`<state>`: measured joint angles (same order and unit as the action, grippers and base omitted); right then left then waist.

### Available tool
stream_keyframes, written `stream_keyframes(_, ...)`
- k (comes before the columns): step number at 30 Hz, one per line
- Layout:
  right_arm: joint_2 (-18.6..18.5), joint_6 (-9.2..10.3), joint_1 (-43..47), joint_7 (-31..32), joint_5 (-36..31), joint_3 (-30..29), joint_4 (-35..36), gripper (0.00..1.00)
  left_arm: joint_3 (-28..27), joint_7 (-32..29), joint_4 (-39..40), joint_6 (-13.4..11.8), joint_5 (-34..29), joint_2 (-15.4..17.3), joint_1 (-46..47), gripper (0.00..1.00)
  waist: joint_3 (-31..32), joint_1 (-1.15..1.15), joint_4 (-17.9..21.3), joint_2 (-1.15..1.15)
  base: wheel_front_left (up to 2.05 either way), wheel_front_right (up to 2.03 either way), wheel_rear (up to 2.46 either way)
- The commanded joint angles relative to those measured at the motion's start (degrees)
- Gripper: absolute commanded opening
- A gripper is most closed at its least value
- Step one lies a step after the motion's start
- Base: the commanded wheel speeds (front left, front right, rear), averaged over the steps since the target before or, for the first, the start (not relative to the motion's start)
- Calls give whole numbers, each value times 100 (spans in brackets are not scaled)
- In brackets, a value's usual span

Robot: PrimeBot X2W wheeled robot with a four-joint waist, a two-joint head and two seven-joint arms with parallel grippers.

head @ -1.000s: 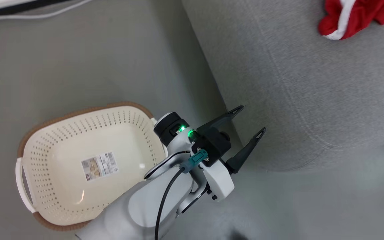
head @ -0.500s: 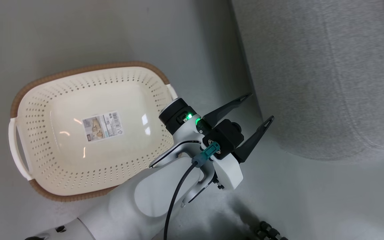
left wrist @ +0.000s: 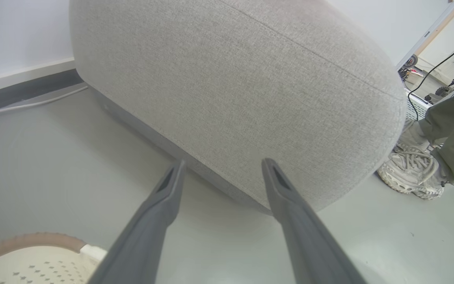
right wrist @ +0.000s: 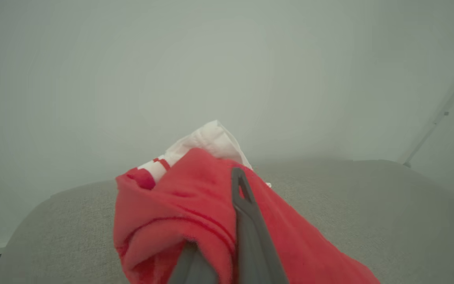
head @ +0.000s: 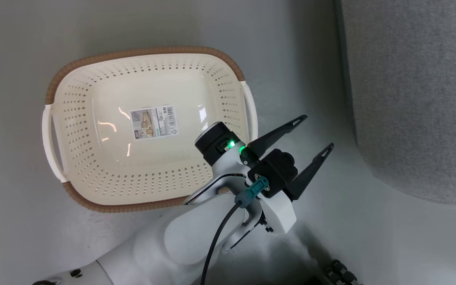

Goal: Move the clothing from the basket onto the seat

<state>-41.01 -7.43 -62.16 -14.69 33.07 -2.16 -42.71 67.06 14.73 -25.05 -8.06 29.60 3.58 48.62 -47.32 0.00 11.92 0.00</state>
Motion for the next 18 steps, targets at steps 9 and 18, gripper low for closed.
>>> stream_keyframes(9,-430,-6,958,-31,570,431,182,100,9,27,398,32,173,-70,-22,100,137,0,-311,0,0,0,0)
stream_keyframes(18,-325,-6,2106,-31,617,390,982,100,-375,27,422,-48,109,-70,-407,100,750,0,-385,0,0,0,0)
